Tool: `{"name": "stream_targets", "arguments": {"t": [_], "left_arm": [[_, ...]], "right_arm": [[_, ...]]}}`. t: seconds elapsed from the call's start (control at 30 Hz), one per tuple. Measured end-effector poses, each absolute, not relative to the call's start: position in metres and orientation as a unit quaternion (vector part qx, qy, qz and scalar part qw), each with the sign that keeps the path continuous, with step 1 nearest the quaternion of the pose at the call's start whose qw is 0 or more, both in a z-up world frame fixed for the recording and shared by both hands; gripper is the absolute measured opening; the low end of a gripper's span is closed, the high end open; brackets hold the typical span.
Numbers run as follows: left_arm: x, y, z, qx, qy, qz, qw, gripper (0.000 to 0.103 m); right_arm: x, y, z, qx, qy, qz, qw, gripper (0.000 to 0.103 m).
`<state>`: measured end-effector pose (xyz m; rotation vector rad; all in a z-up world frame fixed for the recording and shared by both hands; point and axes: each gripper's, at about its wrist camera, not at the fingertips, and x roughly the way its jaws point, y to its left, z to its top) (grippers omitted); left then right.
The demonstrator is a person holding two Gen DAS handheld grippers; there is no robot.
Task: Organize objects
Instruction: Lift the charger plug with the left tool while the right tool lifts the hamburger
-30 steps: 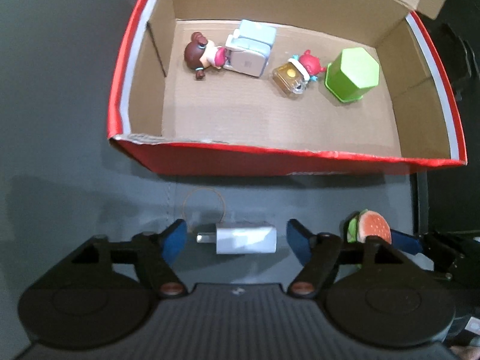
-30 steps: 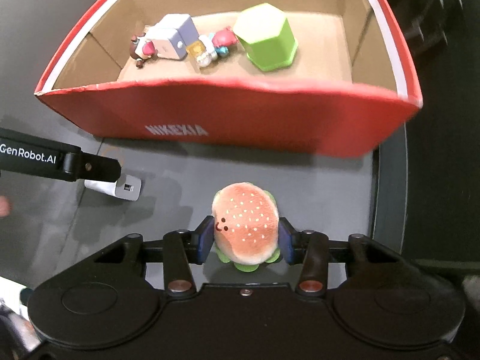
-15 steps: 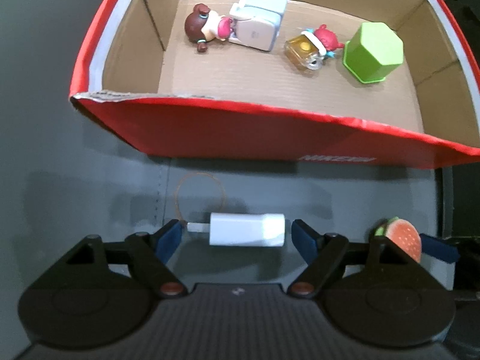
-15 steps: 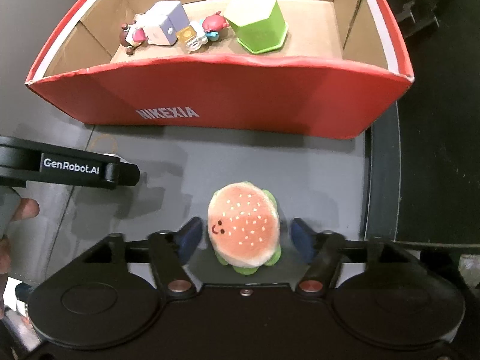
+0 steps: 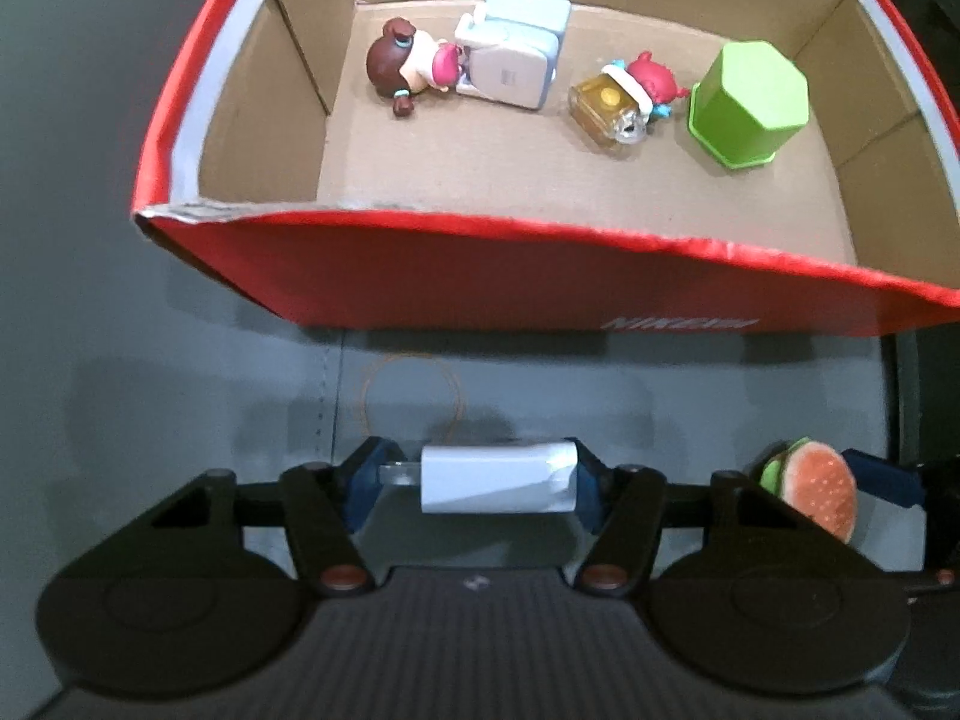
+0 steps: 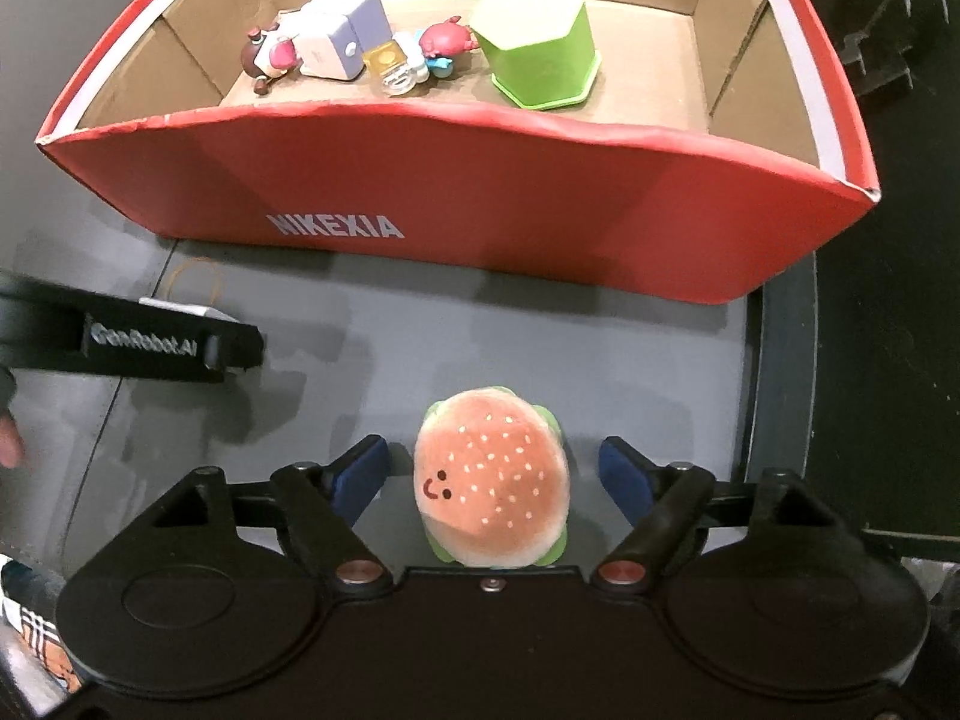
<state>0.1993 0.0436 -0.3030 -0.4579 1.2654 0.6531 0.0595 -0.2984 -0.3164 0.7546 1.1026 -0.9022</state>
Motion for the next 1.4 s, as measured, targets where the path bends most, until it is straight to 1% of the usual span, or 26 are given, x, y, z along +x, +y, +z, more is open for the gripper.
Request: {"name": "stream_targets", "arguments": {"t": [0.1, 0.17, 0.2, 0.23, 0.37, 0.63, 0.87, 1.13, 1.17, 1.4], "left_arm": [[0.196, 0.044, -0.294, -0.201, 0.567, 0.299, 0.741, 0.062], [0.193, 0.045, -0.29, -0.2, 0.564, 0.301, 0.743, 0.062], [0.192, 0.044, -0.29, -0.199, 0.562, 0.302, 0.744, 0.062], [0.19, 0.045, -0.289, -0.199, 0.56, 0.304, 0.744, 0.062], [0.191, 0.044, -0.283, -0.2, 0.559, 0.304, 0.745, 0.062], [0.189, 0.041, -0.26, -0.189, 0.557, 0.286, 0.757, 0.062], [0.189, 0.036, -0.232, -0.173, 0.541, 0.271, 0.777, 0.062], [0.182, 0.032, -0.208, -0.175, 0.52, 0.264, 0.793, 0.062], [0.182, 0.033, -0.205, -0.159, 0.523, 0.264, 0.795, 0.062], [0.176, 0.032, -0.187, -0.158, 0.505, 0.261, 0.807, 0.062]], "right_arm": [[0.063, -0.296, -0.317, 0.322, 0.5, -0.404, 0.695, 0.077], [0.066, -0.293, -0.315, 0.3, 0.505, -0.407, 0.699, 0.061], [0.067, -0.291, -0.312, 0.296, 0.505, -0.401, 0.705, 0.044], [0.069, -0.291, -0.311, 0.294, 0.509, -0.397, 0.705, 0.043], [0.07, -0.29, -0.309, 0.301, 0.508, -0.391, 0.706, 0.043], [0.048, -0.295, -0.292, 0.369, 0.453, -0.397, 0.708, 0.043], [0.04, -0.302, -0.267, 0.392, 0.412, -0.4, 0.719, 0.043], [0.03, -0.299, -0.231, 0.385, 0.381, -0.414, 0.732, 0.043], [0.03, -0.297, -0.228, 0.383, 0.378, -0.417, 0.733, 0.043], [0.028, -0.286, -0.21, 0.378, 0.37, -0.421, 0.737, 0.043]]}}
